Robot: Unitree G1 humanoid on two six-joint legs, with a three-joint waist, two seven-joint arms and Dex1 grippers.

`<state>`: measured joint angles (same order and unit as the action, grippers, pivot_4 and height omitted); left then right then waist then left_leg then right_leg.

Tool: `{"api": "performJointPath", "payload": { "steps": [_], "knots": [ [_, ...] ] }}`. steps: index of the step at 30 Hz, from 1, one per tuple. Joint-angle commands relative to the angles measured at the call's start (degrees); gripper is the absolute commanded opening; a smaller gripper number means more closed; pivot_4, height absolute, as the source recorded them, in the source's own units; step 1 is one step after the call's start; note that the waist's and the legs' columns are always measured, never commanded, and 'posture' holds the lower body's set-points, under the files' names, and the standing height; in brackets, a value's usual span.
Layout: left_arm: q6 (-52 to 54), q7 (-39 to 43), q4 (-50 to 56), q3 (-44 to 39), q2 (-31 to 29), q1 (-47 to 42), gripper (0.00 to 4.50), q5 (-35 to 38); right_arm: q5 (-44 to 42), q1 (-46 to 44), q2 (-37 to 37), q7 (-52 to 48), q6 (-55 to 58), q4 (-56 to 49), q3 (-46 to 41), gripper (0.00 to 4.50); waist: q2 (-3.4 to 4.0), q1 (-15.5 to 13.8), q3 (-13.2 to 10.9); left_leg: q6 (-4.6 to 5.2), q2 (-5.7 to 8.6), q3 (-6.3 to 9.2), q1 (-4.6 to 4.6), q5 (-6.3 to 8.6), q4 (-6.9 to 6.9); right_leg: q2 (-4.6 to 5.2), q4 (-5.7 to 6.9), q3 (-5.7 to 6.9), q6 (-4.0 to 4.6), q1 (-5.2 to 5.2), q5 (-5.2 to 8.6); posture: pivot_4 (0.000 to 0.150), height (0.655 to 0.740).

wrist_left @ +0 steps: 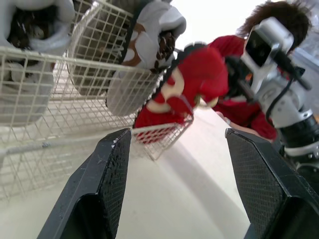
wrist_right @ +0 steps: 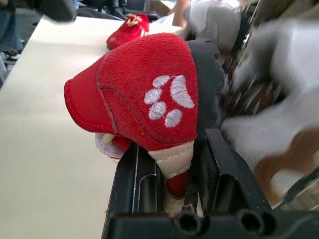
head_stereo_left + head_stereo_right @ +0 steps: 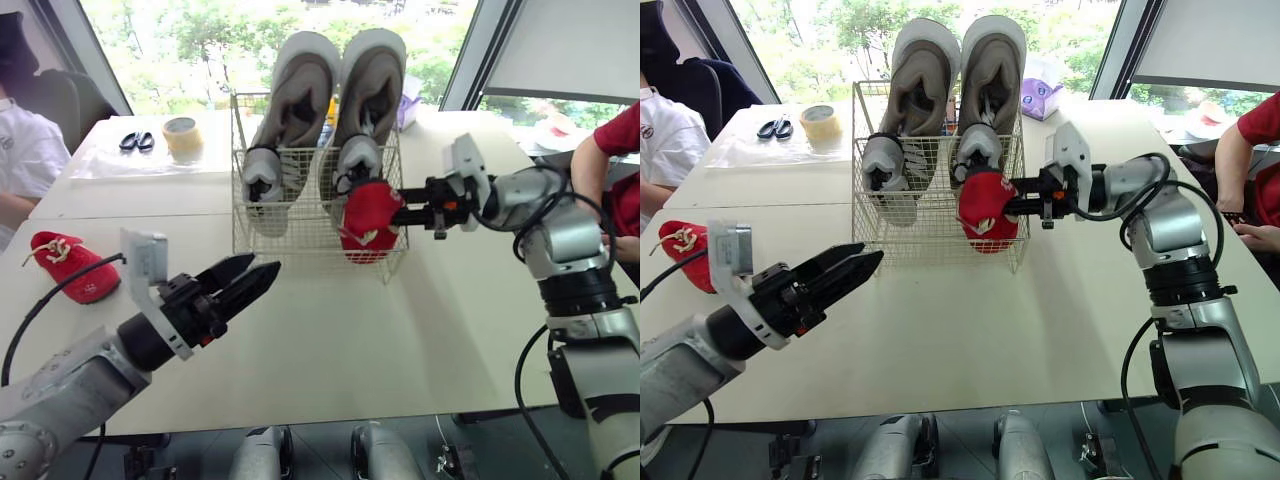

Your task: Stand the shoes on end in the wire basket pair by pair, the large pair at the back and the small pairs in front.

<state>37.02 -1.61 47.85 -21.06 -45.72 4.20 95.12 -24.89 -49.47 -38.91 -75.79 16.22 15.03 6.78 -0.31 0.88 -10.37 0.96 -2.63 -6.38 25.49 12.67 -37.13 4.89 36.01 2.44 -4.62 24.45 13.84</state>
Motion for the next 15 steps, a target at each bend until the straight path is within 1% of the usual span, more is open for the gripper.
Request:
{"api": "performJointPath", "payload": {
  "steps": [1,2,3,8,9,11,15],
  "knots": [
    [-1.13,1.56,-0.94,-0.44,-0.97,-1.07,3.12,-0.14,0.96,0.4,0.9,-0.65,-2.35,0.37,-1.18,0.97,0.01,0.01,-0.01,0.01,0.0,0.0,0.0,-0.01,0.02,0.0,0.0,0.0,0.0,0.01,0.0,0.15,0.7351],
    [-1.12,1.84,-1.34,-0.22,-1.04,-1.33,3.14,-0.34,1.16,0.64,1.17,-0.53,-2.37,0.85,-1.3,1.48,0.01,0.01,-0.01,0.03,0.0,0.0,0.0,-0.02,0.02,-0.01,-0.01,0.0,0.0,0.01,0.0,0.15,0.7351],
    [-1.03,2.17,-1.71,0.03,-1.09,-1.6,3.14,-0.58,1.8,0.8,1.22,-0.44,-2.92,1.59,-1.34,1.7,0.01,0.01,-0.01,0.03,0.0,0.0,0.0,-0.02,0.02,-0.02,-0.01,0.0,0.01,0.0,0.0,0.15,0.7351],
    [-0.37,4.1,-3.26,0.58,-1.21,-2.22,3.14,-1.62,3.86,0.71,0.3,0.62,-4.36,3.4,-2.69,4.24,0.01,-0.08,-0.01,0.01,0.02,-0.01,-0.01,-0.01,0.0,-0.1,-0.01,0.01,0.01,-0.02,0.0,0.15,0.7351],
    [-0.26,4.4,-3.62,0.59,-1.26,-2.39,3.14,-1.78,4.04,0.65,-0.15,0.67,-4.32,3.23,-3.03,4.47,0.01,-0.06,-0.01,0.0,0.02,-0.01,-0.01,0.0,-0.01,-0.1,-0.01,0.0,0.02,-0.02,0.0,0.15,0.7351],
    [0.07,5.24,-4.29,0.33,-1.56,-2.4,3.14,-1.57,4.09,0.7,-1.57,0.51,-3.56,1.81,-3.72,4.47,0.01,-0.1,-0.01,-0.03,0.01,-0.01,-0.02,0.0,-0.01,-0.08,0.0,0.0,0.03,-0.02,-0.01,0.15,0.7351],
    [0.84,7.39,-4.86,-0.37,-2.39,-1.02,3.14,-1.22,0.84,1.43,-4.66,0.93,2.4,-4.41,-6.4,4.47,0.02,-0.1,-0.01,-0.06,0.01,-0.02,0.0,0.02,0.01,0.02,-0.01,0.0,0.03,0.02,-0.01,0.15,0.7351]
  ]
}}
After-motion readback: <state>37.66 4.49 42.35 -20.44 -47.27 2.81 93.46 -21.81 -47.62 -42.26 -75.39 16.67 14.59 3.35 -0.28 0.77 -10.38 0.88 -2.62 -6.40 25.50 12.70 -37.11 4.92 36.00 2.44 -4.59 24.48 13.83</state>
